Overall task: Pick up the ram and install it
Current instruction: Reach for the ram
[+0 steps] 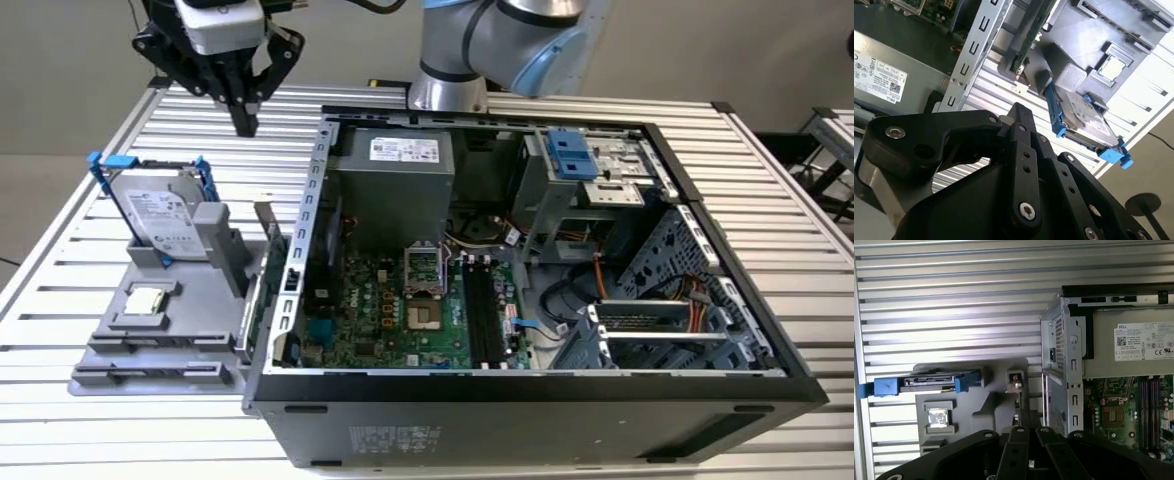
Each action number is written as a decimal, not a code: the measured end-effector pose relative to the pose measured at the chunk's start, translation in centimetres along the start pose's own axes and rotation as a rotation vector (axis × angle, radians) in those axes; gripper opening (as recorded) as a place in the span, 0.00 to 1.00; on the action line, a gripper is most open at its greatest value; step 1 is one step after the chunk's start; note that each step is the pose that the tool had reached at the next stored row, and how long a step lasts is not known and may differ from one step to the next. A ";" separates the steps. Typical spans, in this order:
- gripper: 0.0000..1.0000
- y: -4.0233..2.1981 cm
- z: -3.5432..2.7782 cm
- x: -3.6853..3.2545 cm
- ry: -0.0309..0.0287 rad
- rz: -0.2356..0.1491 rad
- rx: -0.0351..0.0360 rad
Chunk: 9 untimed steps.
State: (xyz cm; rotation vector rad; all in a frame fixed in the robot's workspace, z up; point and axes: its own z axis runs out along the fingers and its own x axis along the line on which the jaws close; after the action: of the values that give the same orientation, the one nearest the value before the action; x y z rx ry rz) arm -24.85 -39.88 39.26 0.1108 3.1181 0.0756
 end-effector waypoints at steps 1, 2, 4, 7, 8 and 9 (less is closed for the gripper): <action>0.00 -0.02 -0.01 0.22 0.0000 0.000 0.0000; 0.00 -0.03 -0.01 0.44 0.0000 0.000 0.0000; 0.00 -0.07 -0.02 0.91 0.0000 0.000 -0.0001; 0.00 -0.12 -0.04 1.70 0.0000 0.000 -0.0001; 0.00 -0.14 -0.05 1.97 0.0001 0.000 0.0000; 0.00 -0.16 -0.05 2.25 0.0000 0.000 0.0000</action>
State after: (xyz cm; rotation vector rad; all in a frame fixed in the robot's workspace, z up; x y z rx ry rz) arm -27.11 -39.88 39.26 0.1107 3.1181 0.0755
